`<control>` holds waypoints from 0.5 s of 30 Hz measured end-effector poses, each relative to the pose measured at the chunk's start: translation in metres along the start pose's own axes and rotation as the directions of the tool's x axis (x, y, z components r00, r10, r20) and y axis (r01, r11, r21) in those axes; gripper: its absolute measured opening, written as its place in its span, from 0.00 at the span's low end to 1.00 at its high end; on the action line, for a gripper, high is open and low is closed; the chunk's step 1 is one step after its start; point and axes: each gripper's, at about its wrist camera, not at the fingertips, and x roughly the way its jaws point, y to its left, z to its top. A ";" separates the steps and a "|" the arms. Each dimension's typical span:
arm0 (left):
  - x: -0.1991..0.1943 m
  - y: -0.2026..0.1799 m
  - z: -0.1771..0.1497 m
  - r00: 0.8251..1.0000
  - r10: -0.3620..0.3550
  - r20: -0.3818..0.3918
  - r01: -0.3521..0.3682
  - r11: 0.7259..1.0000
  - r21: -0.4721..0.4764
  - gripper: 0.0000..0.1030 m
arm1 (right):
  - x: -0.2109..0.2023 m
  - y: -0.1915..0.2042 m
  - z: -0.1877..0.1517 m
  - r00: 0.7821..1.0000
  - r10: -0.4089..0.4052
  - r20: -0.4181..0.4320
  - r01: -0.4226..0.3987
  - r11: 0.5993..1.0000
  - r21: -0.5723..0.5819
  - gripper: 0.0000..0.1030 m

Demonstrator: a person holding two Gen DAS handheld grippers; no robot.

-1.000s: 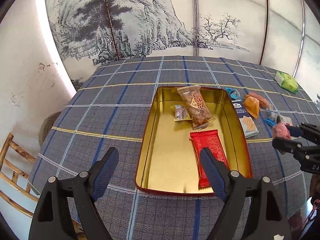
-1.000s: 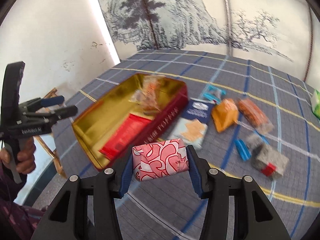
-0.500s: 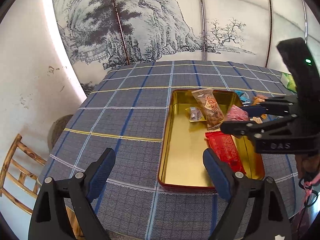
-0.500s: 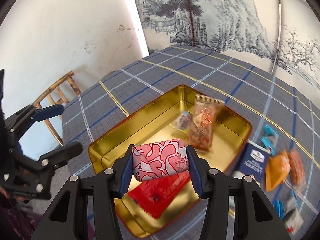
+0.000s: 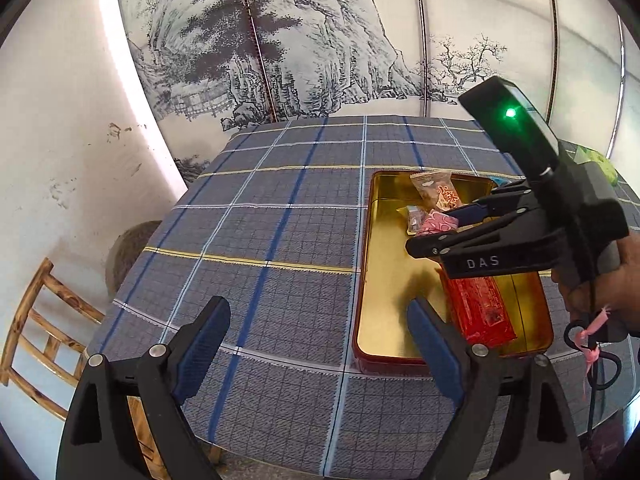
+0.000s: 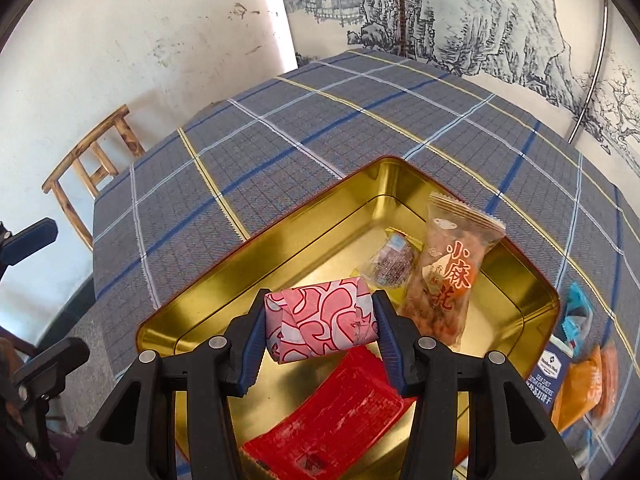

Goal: Organize snacks
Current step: 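Carry the pink cake into the tin and open the right gripper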

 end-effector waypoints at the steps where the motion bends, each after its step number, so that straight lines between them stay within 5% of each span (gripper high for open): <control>1: 0.000 0.001 0.000 1.000 0.001 0.000 -0.001 1.000 0.002 0.86 | 0.002 0.000 0.001 1.000 -0.001 -0.004 0.001 1.000 0.001 0.49; 15: 0.007 0.003 -0.002 1.000 0.010 -0.014 -0.010 1.000 0.007 0.87 | 0.016 0.003 0.007 0.999 -0.012 -0.032 0.012 1.000 0.003 0.49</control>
